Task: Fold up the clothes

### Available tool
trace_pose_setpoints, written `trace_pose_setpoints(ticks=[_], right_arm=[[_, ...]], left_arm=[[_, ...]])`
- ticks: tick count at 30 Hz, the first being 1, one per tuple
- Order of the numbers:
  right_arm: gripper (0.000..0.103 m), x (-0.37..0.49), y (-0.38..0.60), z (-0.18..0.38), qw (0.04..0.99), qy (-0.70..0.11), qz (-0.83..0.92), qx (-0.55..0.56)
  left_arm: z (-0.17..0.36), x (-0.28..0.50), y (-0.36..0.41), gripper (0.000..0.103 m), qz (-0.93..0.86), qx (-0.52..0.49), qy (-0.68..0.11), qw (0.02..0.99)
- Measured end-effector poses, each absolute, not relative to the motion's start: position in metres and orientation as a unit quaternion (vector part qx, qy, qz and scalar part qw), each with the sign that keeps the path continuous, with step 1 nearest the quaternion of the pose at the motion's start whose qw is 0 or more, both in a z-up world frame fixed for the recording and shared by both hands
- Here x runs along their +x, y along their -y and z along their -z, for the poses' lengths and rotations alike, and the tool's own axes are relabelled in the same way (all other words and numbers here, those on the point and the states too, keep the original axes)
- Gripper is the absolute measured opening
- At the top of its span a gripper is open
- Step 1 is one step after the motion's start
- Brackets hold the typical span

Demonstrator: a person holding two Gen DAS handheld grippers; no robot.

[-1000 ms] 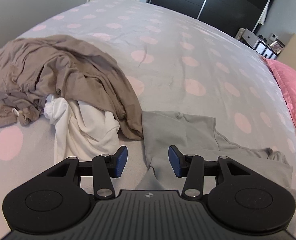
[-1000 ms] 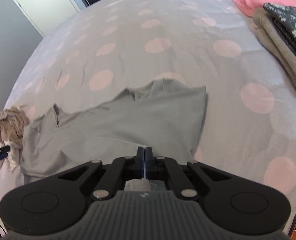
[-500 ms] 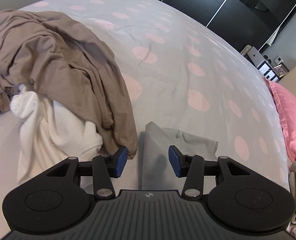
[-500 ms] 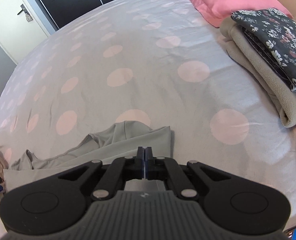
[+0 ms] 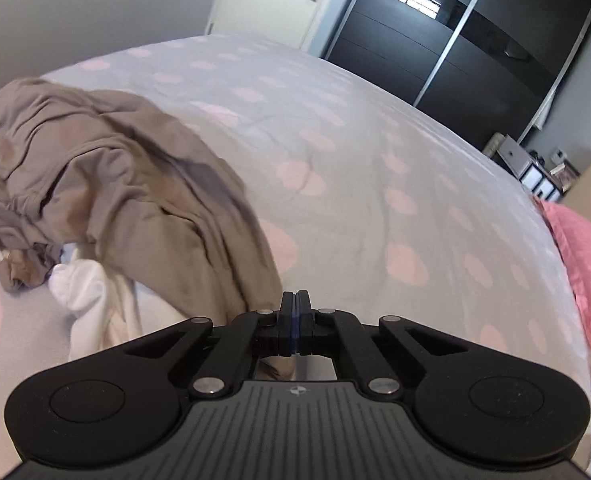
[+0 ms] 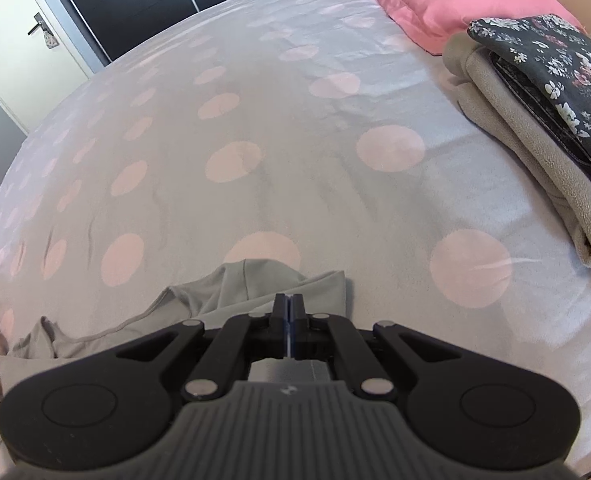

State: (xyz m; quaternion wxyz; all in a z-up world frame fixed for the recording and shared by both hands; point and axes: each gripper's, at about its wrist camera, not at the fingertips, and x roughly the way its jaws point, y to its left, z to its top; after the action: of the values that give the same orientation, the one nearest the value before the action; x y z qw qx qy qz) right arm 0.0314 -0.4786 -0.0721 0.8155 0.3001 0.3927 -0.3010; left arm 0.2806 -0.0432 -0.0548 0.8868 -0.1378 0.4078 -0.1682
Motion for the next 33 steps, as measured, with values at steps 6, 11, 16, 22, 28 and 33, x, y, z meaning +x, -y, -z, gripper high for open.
trace_pose_setpoints(ticks=[6,11,16,22,28,33], right_arm=[[0.027,0.025,0.490,0.078,0.800,-0.396,0.304,0.332],[0.033,0.018,0.492,0.079,0.798,-0.397,0.295,0.344],[0.034,0.012,0.495,0.087,0.795,-0.406,0.281,0.354],[0.034,0.011,0.493,0.100,0.786,-0.419,0.256,0.376],[0.002,0.024,0.485,0.100,0.796,-0.416,0.258,0.355],[0.003,0.029,0.483,0.091,0.818,-0.381,0.278,0.328]], left_arm=[[0.059,0.279,0.062,0.025,0.205,-0.122,-0.430,0.871],[0.071,0.272,0.085,0.044,0.218,-0.077,-0.445,0.865],[0.081,0.265,0.096,0.002,0.211,-0.034,-0.453,0.865],[0.074,0.264,0.085,0.001,0.195,-0.049,-0.432,0.879],[0.076,0.265,0.084,0.001,0.183,-0.045,-0.429,0.883],[0.076,0.266,0.084,0.001,0.179,-0.049,-0.423,0.887]])
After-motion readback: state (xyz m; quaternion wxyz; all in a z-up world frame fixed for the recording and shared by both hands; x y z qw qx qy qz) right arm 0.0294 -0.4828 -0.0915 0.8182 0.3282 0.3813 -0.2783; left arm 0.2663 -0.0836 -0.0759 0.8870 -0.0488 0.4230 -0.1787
